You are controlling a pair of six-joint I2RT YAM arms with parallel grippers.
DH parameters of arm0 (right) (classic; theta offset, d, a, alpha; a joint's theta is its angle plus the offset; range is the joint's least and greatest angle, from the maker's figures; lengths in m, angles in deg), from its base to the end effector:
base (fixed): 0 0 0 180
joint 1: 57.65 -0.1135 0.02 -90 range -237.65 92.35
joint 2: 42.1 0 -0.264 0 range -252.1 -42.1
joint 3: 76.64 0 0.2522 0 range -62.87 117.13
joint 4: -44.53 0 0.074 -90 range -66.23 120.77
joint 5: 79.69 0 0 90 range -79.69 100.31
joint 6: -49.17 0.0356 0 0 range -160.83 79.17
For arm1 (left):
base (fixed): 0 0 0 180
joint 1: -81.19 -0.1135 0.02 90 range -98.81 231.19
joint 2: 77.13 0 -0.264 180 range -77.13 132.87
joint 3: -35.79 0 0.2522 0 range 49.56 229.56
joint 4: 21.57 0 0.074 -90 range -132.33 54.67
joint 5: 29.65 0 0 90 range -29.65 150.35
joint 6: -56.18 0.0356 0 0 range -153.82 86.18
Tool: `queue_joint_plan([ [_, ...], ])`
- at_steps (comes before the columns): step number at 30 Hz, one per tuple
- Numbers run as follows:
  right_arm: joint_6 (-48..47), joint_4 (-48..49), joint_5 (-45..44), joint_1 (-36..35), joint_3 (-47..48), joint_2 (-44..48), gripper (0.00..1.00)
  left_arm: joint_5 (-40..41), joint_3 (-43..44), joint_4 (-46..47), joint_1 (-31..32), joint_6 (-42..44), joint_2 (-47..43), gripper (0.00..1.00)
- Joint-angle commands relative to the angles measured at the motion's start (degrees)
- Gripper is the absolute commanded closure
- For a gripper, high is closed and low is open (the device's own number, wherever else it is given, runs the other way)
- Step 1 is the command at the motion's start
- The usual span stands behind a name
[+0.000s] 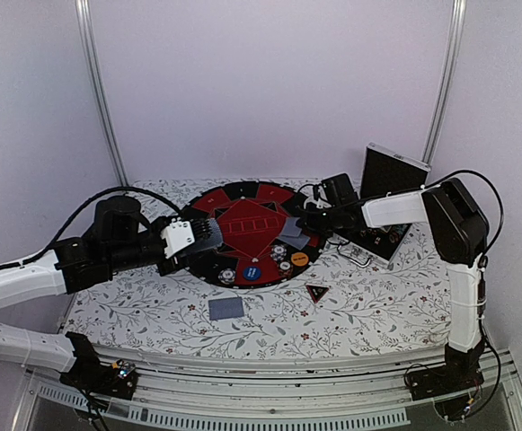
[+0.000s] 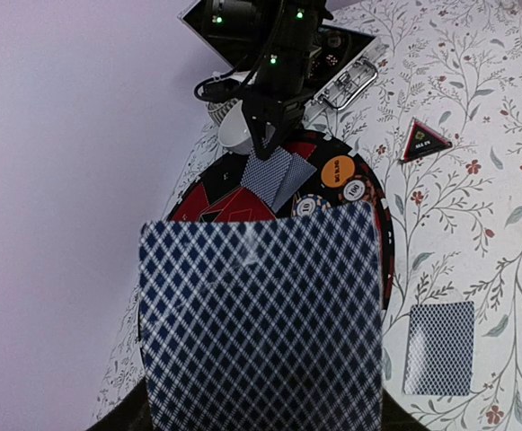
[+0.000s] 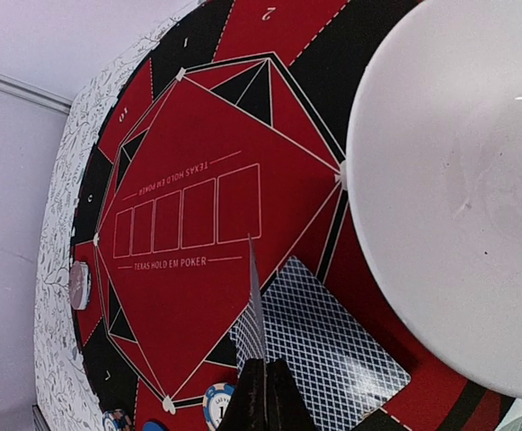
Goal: Distribute texas hold em gaming equipment
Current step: Distribute the poker card in the big blind area.
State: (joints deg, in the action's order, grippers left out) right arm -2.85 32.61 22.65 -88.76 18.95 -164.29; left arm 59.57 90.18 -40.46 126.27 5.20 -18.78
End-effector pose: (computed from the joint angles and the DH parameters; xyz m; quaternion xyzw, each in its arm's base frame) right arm 0.3995 0.2500 0.1562 0.0071 0.8967 0.3246 0.3007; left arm 0.1649 -0.1661 0.2783 0.5608 0.6161 -0.0349 0.5519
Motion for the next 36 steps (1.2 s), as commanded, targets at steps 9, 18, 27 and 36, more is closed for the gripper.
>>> queue_joint_plan([
  [9,1.0,0.9,0.4,0.8,-1.2,-1.1,0.98,0.0,-0.4,2.0,-0.3,0.2,-0.8,0.47],
  [18,1.1,-0.6,-2.5,0.8,-1.8,0.1,0.90,0.0,-0.5,2.0,-0.3,0.3,-1.0,0.47],
  [27,-0.2,-3.4,-6.9,0.8,-2.1,3.2,0.71,-0.1,-0.4,2.0,-0.3,0.3,-1.0,0.47],
  [36,-1.3,-5.5,-13.4,0.7,-5.6,10.7,0.39,-0.3,-0.4,1.7,-0.3,0.3,-1.1,0.47],
])
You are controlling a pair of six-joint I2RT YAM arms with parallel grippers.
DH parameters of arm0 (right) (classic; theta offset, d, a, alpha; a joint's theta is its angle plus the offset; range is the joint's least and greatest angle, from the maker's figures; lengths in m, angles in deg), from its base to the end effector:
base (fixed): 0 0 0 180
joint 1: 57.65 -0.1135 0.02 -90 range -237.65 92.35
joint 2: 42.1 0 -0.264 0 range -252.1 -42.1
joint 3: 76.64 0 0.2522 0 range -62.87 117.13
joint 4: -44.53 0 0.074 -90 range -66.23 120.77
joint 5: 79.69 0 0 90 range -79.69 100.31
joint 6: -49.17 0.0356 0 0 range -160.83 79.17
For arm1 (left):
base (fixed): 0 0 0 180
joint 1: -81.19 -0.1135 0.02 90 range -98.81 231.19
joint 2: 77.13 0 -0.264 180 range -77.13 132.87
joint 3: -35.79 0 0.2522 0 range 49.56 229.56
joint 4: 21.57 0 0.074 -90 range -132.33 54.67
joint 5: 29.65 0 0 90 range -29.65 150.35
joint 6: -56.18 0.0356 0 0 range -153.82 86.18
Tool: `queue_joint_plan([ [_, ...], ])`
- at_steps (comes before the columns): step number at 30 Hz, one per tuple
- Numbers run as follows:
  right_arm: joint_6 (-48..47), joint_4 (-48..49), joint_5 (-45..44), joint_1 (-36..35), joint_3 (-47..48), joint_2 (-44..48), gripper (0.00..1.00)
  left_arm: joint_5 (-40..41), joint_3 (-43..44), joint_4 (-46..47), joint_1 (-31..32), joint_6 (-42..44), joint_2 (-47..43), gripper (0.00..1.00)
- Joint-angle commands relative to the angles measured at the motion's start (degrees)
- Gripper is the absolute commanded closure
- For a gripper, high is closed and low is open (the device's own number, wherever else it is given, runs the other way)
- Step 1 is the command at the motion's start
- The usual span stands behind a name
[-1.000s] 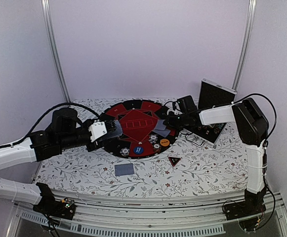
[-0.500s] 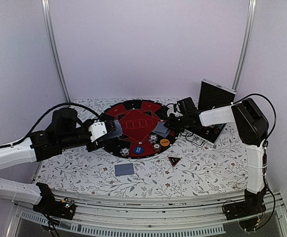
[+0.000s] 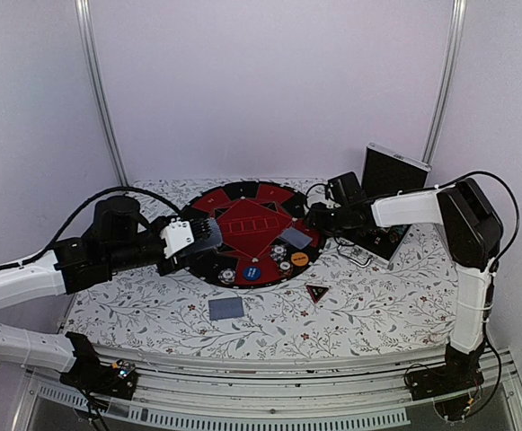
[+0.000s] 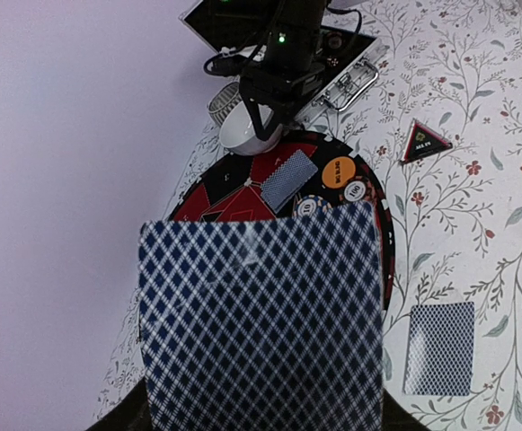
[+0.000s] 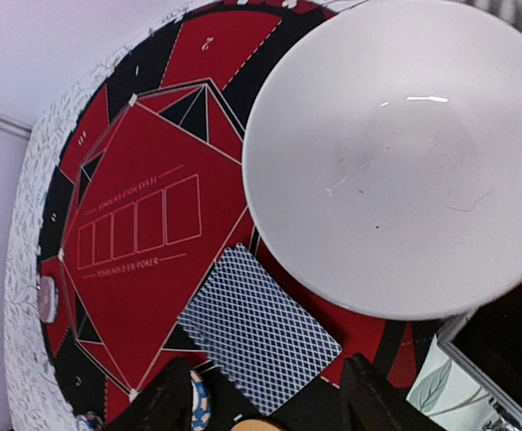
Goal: Distribute texas hold em gaming equipment
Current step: Distribute the poker card in the big blind area.
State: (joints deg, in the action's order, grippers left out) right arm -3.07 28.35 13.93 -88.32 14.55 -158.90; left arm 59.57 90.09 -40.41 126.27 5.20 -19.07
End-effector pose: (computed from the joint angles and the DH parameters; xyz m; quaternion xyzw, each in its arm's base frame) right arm 0.3843 0.2305 0.1671 0.0435 0.9114 0.2534 0.3213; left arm 0.1643 -0.1655 0.2789 0.5600 0.6152 -0.0350 0.5538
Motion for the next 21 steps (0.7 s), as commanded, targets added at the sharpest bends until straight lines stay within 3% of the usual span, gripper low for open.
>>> queue_joint_plan([
  [1,-1.4,-1.5,-5.0,0.3,-1.2,6.1,0.35,-0.3,-0.3,1.7,-0.3,0.3,-0.9,0.47],
  [4,-3.3,-2.6,-5.4,-0.4,-0.7,9.4,0.23,-0.4,-0.3,1.6,-0.3,0.3,-1.0,0.47],
  [7,-10.1,-3.5,-4.5,-4.0,1.9,12.7,0.02,-0.3,-0.4,1.6,-0.3,0.5,-1.1,0.47],
  [9,-17.6,-4.2,2.1,-6.5,4.8,13.8,0.01,-0.3,-0.3,1.8,-0.3,0.5,-1.1,0.47],
  [11,-22.5,-3.8,16.9,-7.7,7.1,13.9,0.01,-0.3,-0.4,2.0,-0.3,0.4,-1.0,0.47],
  [13,-22.7,-0.1,34.5,-8.3,7.2,13.7,0.01,-0.4,-0.3,1.9,-0.3,0.4,-0.9,0.47],
  [14,-21.6,1.9,39.0,-9.3,6.9,13.8,0.01,-0.3,-0.3,1.8,-0.3,0.5,-0.9,0.47],
  [21,-20.3,2.3,42.1,-17.3,10.5,10.0,0.01,-0.4,-0.2,2.0,-0.3,0.5,-0.6,0.47],
])
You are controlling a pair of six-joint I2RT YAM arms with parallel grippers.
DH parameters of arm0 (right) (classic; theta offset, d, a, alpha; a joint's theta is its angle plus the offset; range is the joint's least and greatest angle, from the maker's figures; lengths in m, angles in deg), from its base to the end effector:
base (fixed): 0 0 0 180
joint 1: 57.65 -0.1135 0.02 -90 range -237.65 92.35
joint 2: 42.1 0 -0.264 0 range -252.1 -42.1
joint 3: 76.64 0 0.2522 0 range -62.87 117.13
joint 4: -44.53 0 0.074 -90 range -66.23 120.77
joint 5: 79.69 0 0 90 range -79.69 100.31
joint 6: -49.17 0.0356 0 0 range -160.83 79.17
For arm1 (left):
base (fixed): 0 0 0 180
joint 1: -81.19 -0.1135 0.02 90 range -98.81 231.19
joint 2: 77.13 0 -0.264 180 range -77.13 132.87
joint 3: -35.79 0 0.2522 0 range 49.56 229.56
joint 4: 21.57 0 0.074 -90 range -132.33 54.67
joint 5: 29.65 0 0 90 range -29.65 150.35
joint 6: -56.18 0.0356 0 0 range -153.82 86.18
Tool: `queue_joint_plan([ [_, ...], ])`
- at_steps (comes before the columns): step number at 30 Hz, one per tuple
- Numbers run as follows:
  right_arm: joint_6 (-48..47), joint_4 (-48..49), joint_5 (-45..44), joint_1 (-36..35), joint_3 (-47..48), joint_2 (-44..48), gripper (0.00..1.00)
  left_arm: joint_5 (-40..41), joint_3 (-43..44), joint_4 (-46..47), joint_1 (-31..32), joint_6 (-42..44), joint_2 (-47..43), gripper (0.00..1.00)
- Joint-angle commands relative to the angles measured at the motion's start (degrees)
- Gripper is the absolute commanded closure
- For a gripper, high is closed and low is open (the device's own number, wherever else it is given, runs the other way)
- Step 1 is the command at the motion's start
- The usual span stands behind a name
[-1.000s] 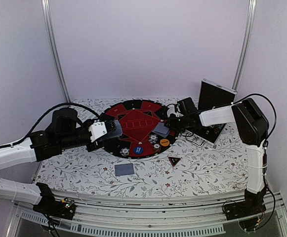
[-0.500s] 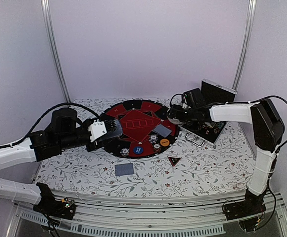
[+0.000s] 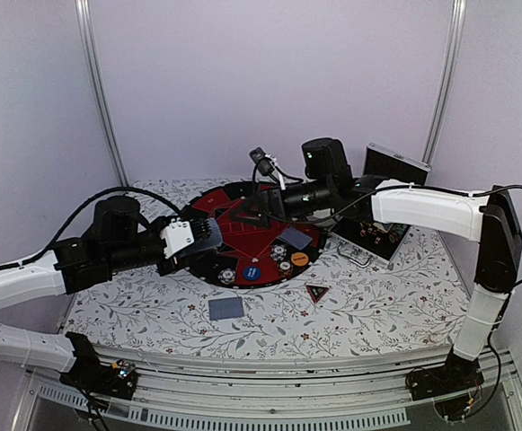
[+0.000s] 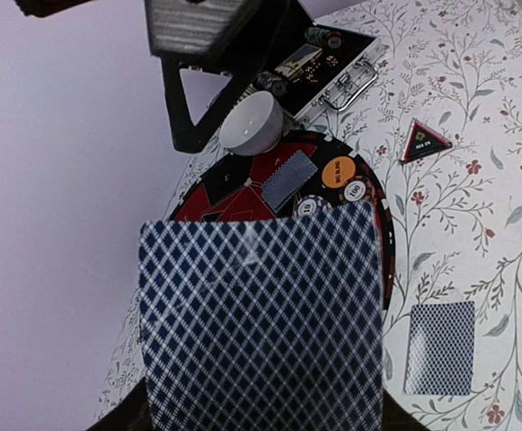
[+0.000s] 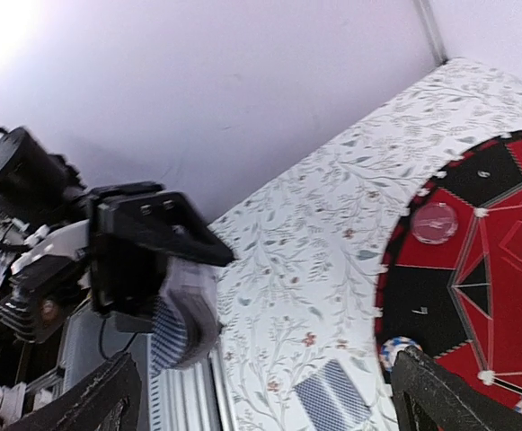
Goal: Distribute texas hold em gaming equipment
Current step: Distribute the poker card in the big blind area, then pick up the poker card from the face-down deck piles.
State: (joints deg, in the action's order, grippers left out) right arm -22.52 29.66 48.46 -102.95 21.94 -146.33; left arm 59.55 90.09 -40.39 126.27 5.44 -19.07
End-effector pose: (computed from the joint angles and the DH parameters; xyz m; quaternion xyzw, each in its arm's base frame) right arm 0.2878 0.3221 0.3088 -0.3623 0.7117 0.5121 0.3162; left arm 0.1643 -0.1655 0.2789 0.5613 0.6139 -0.0340 0.5540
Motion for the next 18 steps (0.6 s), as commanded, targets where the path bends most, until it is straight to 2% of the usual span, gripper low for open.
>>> queue_joint_plan([
  [1,-0.6,1.0,7.6,-3.2,3.6,-3.3,0.01,-0.4,-0.2,2.0,-0.3,0.2,-0.6,0.47],
  [11,3.5,1.0,5.7,-5.4,11.7,-13.1,0.01,-0.6,-0.2,1.9,-0.3,0.2,-0.9,0.47],
  [18,2.3,-5.9,-3.1,-5.2,13.5,-13.3,0.00,-0.6,-0.4,2.1,-0.3,0.2,-1.3,0.47],
])
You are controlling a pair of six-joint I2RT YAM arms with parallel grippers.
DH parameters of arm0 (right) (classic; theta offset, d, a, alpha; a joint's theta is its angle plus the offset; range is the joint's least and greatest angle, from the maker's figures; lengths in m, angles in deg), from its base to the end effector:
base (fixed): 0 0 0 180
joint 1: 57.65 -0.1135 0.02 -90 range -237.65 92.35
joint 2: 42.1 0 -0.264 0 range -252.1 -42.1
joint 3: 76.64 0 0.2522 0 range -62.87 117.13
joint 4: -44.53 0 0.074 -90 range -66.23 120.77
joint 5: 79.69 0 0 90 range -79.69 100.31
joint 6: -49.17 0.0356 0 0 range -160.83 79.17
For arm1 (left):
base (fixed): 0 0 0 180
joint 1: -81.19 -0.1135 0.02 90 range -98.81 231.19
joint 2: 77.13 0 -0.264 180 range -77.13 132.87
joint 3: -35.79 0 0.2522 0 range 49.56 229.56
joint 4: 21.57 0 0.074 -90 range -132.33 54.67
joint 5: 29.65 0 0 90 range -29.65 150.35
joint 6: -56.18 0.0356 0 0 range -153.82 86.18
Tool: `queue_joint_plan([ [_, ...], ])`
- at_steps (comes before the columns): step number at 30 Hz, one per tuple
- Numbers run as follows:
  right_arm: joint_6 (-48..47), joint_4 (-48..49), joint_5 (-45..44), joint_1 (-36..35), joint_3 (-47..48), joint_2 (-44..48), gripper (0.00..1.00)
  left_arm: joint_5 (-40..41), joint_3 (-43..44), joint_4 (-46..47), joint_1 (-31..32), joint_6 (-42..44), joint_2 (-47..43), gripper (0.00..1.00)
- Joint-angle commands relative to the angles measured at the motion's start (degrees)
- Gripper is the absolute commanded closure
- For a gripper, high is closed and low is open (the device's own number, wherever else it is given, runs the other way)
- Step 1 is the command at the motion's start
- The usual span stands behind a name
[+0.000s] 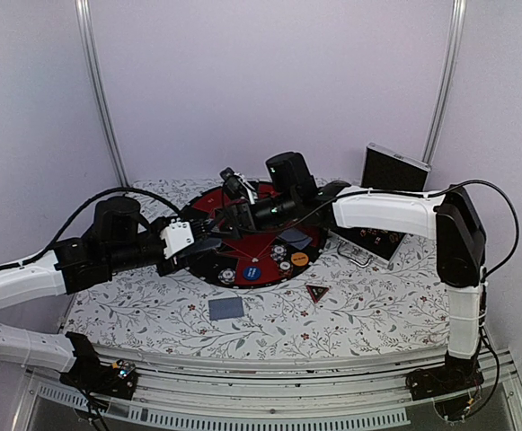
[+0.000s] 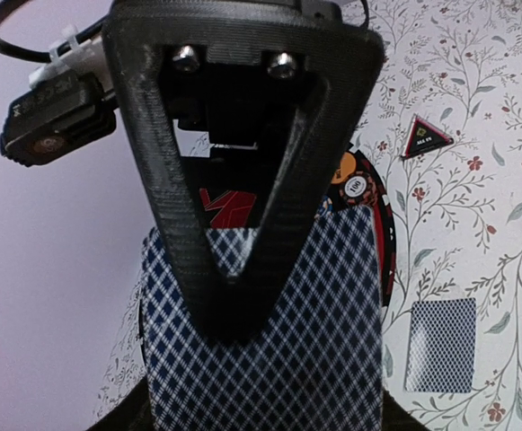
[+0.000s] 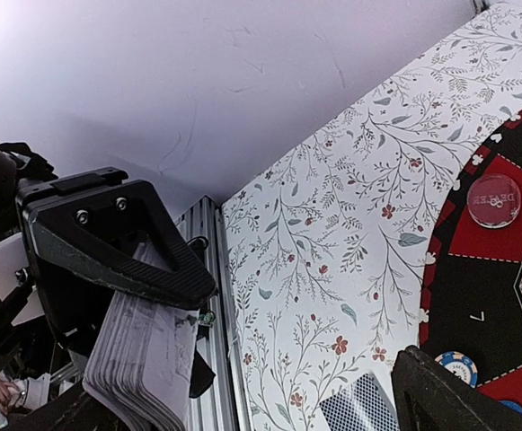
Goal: Distribute texas hold em gaming equipment
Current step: Pick up the poker card from the face-down deck piles.
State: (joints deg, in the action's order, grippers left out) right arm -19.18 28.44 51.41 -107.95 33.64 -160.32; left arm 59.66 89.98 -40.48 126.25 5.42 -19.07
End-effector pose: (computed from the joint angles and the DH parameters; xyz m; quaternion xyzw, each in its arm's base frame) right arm 0.2929 0.3894 0.2702 -0.3795 0.7137 0.5377 0.2396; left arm 0.1643 -0.1652 0.2781 0.5613 0.6152 -0.0331 0.5526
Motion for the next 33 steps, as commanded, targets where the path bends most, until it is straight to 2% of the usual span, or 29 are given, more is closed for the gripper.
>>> queue_joint_plan([
  [1,-1.6,-5.4,-6.5,0.0,1.5,1.1,0.00,-0.7,-0.3,2.3,-0.2,0.2,-1.4,0.47],
  [8,-3.5,-9.4,-7.5,0.5,0.6,3.4,0.05,-0.5,-0.3,2.3,-0.2,0.3,-1.2,0.47],
  [13,-3.8,-11.1,-5.1,0.4,2.1,3.9,0.16,-0.5,-0.3,2.2,-0.3,0.3,-1.1,0.47],
  [15,-3.8,-11.4,-3.6,0.4,2.5,3.9,0.22,-0.4,-0.3,2.2,-0.3,0.3,-1.0,0.47],
  [21,-3.8,-11.7,-0.9,0.0,2.9,4.8,0.50,-0.1,-0.3,2.2,-0.2,0.4,-1.0,0.47],
  [31,-4.4,-13.9,-2.1,0.0,2.5,7.2,0.87,-0.1,-0.3,2.2,-0.3,0.4,-0.9,0.47],
  [33,-4.8,-14.7,-3.1,0.0,2.6,7.6,0.91,0.0,-0.3,2.2,-0.2,0.4,-0.9,0.47],
])
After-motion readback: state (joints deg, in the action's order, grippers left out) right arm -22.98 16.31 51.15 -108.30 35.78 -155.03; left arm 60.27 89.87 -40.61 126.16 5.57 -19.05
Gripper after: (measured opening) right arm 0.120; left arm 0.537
